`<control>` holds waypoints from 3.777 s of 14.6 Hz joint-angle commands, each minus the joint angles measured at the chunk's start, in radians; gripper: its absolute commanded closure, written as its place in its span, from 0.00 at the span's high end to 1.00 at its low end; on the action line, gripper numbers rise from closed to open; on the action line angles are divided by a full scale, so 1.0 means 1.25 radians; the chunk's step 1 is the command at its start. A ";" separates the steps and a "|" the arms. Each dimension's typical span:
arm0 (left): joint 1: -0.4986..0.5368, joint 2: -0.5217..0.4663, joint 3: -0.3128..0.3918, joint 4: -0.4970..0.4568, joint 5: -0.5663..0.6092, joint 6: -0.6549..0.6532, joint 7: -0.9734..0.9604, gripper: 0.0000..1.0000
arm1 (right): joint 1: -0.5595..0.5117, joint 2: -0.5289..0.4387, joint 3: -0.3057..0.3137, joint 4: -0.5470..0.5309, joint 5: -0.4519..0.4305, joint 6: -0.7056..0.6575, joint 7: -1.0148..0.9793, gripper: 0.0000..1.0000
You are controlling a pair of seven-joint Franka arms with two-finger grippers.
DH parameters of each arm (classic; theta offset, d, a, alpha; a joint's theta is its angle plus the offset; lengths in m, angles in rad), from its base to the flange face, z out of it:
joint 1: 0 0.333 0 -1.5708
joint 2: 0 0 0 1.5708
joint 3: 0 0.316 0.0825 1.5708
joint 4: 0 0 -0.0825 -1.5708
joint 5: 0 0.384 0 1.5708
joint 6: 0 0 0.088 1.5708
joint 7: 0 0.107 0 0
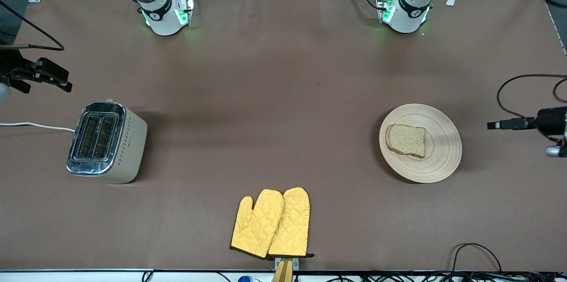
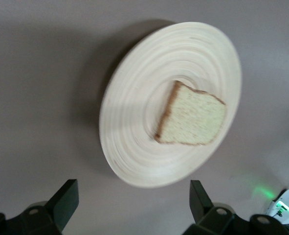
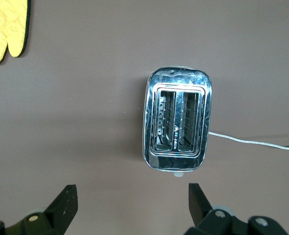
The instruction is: Move plate and put bread in toaster
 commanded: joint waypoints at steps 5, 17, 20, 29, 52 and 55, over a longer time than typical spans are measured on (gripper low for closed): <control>0.007 0.136 -0.006 0.039 -0.106 0.013 0.133 1.00 | -0.003 -0.007 0.003 0.001 -0.006 -0.008 -0.006 1.00; 0.021 0.198 -0.010 0.042 -0.154 0.034 0.218 0.47 | 0.019 -0.006 0.009 0.001 -0.005 -0.021 -0.006 1.00; 0.021 0.200 -0.010 0.041 -0.152 0.034 0.305 0.15 | 0.015 -0.006 0.007 0.001 -0.003 -0.021 -0.006 1.00; 0.022 0.191 -0.084 0.042 -0.196 -0.035 0.383 0.00 | 0.018 -0.006 0.007 0.001 -0.005 -0.021 -0.006 1.00; -0.677 0.335 -0.173 0.114 -0.871 0.535 0.173 0.00 | 0.057 0.008 0.009 -0.031 -0.001 -0.086 0.006 1.00; -0.703 0.351 -0.172 0.128 -0.887 0.568 0.173 0.01 | 0.034 -0.017 0.002 -0.151 0.085 -0.042 0.007 1.00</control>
